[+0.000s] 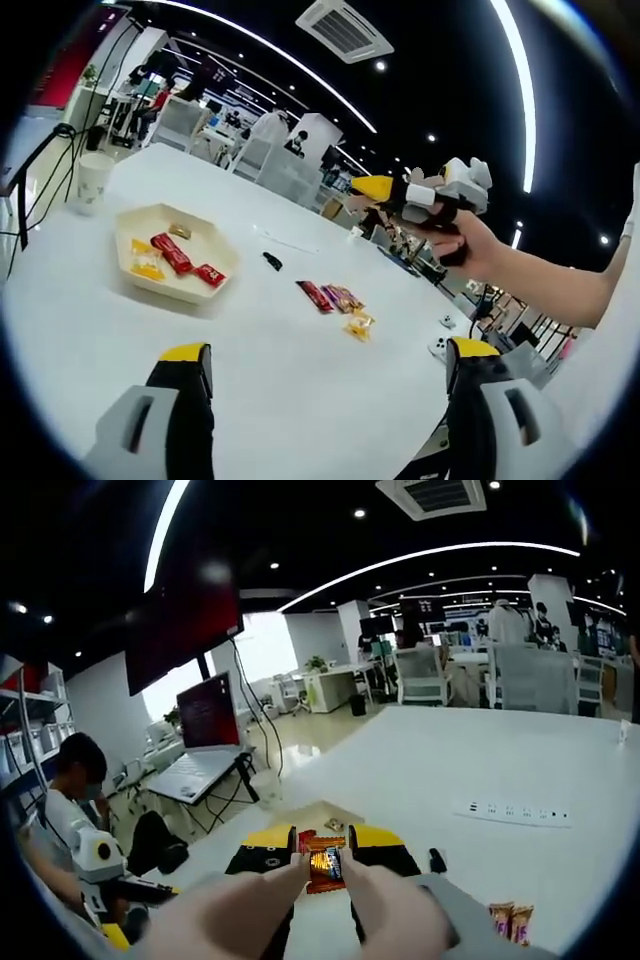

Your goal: Place the target food into the container with the food tongs after gripping and lifting it, then release it inside without dropping or visibly crushing the food.

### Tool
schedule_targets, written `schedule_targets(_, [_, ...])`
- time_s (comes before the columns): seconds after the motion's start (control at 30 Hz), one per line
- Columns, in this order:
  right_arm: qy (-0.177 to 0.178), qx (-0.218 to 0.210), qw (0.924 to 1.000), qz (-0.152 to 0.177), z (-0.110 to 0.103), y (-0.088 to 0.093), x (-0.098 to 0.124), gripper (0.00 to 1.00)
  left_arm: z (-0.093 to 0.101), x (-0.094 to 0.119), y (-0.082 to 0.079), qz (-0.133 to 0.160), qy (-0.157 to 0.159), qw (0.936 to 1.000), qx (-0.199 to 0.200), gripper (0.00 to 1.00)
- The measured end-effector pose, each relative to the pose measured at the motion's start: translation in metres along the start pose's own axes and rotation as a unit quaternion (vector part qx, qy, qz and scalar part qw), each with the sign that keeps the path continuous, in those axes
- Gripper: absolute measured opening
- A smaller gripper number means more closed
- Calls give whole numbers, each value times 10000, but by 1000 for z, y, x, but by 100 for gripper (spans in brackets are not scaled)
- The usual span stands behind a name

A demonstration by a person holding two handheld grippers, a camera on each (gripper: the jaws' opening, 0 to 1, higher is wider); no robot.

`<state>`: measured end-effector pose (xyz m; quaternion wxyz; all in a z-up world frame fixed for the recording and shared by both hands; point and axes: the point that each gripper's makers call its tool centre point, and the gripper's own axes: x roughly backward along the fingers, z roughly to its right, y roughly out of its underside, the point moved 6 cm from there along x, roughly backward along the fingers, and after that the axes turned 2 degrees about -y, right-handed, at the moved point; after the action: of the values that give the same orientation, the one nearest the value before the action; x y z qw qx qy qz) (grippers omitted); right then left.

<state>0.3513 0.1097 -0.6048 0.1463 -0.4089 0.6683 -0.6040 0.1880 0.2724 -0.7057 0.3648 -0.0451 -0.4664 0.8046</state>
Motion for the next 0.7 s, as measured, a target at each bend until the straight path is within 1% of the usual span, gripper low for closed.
schedule_targets(0.17, [-29, 17, 10000, 23, -1, -3, -3, 20, 0, 0, -1, 1, 5, 10000, -14, 98])
schedule_targets(0.23, [-95, -49, 9999, 63, -2, -6, -5, 20, 1, 1, -2, 75, 28, 10000, 37, 99])
schedule_targets(0.37, [-153, 104, 9998, 78, -5, -13, -9, 20, 1, 3, -3, 82, 10, 10000, 16, 99])
schedule_targets(0.43, [-173, 144, 9997, 71, -5, -15, -12, 20, 1, 3, -3, 95, -7, 9998, 167, 99])
schedule_targets(0.5, [-196, 162, 9997, 70, -5, -17, -15, 20, 2, 2, -2, -3, -42, 9999, -138, 99])
schedule_targets(0.6, [-229, 189, 9995, 48, -6, -17, -19, 20, 4, 0, -5, 88, -19, 10000, 40, 99])
schedule_targets(0.7, [-290, 227, 9993, 25, -8, -18, -23, 20, 3, 1, -6, 138, -37, 9999, 44, 99])
